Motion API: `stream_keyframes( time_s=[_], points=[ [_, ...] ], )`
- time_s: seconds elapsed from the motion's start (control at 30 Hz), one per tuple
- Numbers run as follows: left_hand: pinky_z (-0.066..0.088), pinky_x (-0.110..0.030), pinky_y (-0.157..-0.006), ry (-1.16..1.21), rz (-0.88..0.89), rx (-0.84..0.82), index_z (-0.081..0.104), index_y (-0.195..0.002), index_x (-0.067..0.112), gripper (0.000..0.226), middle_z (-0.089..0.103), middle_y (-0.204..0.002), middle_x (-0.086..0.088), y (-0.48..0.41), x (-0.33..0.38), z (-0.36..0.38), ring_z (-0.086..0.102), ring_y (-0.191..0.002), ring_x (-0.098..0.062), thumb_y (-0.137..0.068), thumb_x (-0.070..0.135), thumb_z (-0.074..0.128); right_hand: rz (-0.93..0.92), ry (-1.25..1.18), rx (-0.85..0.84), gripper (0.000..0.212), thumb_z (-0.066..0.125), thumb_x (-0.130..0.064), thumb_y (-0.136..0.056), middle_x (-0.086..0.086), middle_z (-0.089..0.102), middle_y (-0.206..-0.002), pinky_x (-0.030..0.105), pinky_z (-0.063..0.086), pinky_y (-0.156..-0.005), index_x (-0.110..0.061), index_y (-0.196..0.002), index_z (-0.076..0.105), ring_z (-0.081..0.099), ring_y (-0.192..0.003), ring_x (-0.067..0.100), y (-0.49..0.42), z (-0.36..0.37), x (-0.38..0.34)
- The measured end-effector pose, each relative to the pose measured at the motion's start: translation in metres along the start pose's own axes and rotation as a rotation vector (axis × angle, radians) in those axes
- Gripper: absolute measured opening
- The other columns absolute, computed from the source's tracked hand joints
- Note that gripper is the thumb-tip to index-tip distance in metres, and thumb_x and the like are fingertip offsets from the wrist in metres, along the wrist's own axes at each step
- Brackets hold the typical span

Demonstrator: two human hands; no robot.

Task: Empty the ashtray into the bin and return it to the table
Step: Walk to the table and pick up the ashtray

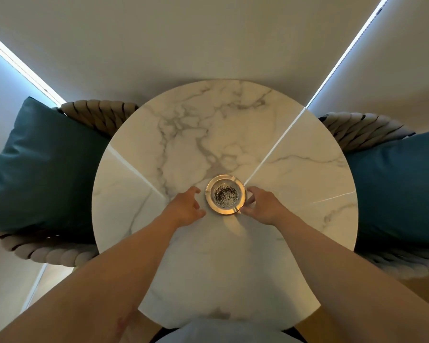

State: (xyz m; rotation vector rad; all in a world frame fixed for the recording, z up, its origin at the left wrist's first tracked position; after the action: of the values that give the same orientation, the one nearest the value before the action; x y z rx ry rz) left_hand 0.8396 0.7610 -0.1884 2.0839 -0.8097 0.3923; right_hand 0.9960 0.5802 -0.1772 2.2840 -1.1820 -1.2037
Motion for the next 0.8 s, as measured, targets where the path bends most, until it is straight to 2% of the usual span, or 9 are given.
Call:
stream_keyframes(
  time_s=[0.1,0.17,0.27,0.37,0.43,0.53,0.63,0.8],
  points=[
    [0.053,-0.04,-0.088,-0.028,0.004,-0.036,0.029,-0.143,0.024,0.082,0.066,-0.098,0.004,-0.008,-0.001,0.006,0.063,-0.093,-0.019,-0.075,0.027,0.075,-0.044,0.049,-0.011,0.062,0.082,-0.028,-0.073,0.007,0.067,-0.101,0.03,0.043,-0.074,-0.01,-0.124,0.05,0.063,-0.095,0.029,-0.012,0.006,-0.004],
    [0.053,-0.041,-0.088,-0.046,0.011,-0.051,0.026,-0.145,0.025,0.089,0.067,-0.096,0.006,-0.015,0.002,0.009,0.063,-0.092,-0.018,-0.073,0.026,0.077,-0.064,0.071,-0.016,0.062,0.087,-0.027,-0.066,0.005,0.062,-0.097,0.03,0.04,-0.07,-0.011,-0.114,0.051,0.058,-0.088,0.027,-0.019,0.008,-0.005],
    [0.053,-0.04,-0.086,-0.049,0.031,-0.056,0.027,-0.144,0.025,0.09,0.068,-0.091,0.004,-0.026,0.008,0.01,0.064,-0.089,-0.018,-0.069,0.023,0.077,-0.079,0.1,-0.031,0.068,0.091,-0.028,-0.059,0.009,0.059,-0.104,0.032,0.041,-0.072,-0.013,-0.11,0.048,0.054,-0.091,0.026,-0.032,0.005,-0.007],
    [0.054,-0.04,-0.08,-0.05,0.044,-0.056,0.032,-0.139,0.026,0.089,0.068,-0.089,0.001,-0.032,0.011,0.01,0.066,-0.085,-0.021,-0.064,0.022,0.079,-0.083,0.138,-0.073,0.081,0.093,-0.027,-0.057,0.012,0.055,-0.11,0.032,0.041,-0.076,-0.012,-0.119,0.044,0.052,-0.095,0.026,-0.04,0.008,-0.013],
    [0.054,-0.037,-0.077,-0.062,0.046,-0.053,0.037,-0.133,0.029,0.086,0.066,-0.09,0.002,-0.035,0.011,0.013,0.065,-0.085,-0.021,-0.06,0.023,0.081,-0.079,0.146,-0.103,0.095,0.094,-0.027,-0.057,0.013,0.052,-0.118,0.036,0.047,-0.086,-0.013,-0.133,0.038,0.055,-0.106,0.029,-0.044,0.013,-0.015],
    [0.054,-0.037,-0.078,-0.053,0.04,-0.056,0.04,-0.128,0.031,0.085,0.063,-0.092,0.004,-0.037,0.014,0.02,0.064,-0.087,-0.021,-0.055,0.023,0.083,-0.069,0.155,-0.141,0.117,0.094,-0.027,-0.057,0.014,0.047,-0.129,0.039,0.047,-0.098,-0.015,-0.149,0.022,0.052,-0.119,0.031,-0.045,0.017,-0.01],
    [0.054,-0.041,-0.082,-0.041,0.03,-0.066,0.041,-0.126,0.03,0.085,0.066,-0.099,0.0,-0.039,0.015,0.026,0.065,-0.091,-0.023,-0.053,0.021,0.084,-0.064,0.176,-0.154,0.129,0.094,-0.028,-0.058,0.015,0.044,-0.132,0.038,0.047,-0.099,-0.018,-0.154,0.01,0.051,-0.123,0.032,-0.046,0.018,-0.004],
    [0.053,-0.043,-0.083,-0.046,0.035,-0.051,0.041,-0.126,0.027,0.084,0.067,-0.102,-0.002,-0.043,0.017,0.024,0.064,-0.093,-0.023,-0.054,0.022,0.084,-0.084,0.197,-0.154,0.136,0.092,-0.029,-0.062,0.015,0.04,-0.136,0.037,0.047,-0.099,-0.017,-0.157,-0.004,0.05,-0.125,0.032,-0.048,0.018,-0.004]
  ],
)
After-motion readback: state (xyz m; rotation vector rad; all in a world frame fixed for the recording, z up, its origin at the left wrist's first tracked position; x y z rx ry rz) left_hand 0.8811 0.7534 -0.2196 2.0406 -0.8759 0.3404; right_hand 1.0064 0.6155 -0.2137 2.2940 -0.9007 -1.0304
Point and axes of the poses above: each hand's wrist, its own y-axis away from the middle knuckle, its own z-axis out of the palm, x = y × z, the point moved 4 cm from there along -y, towards the middle knuckle
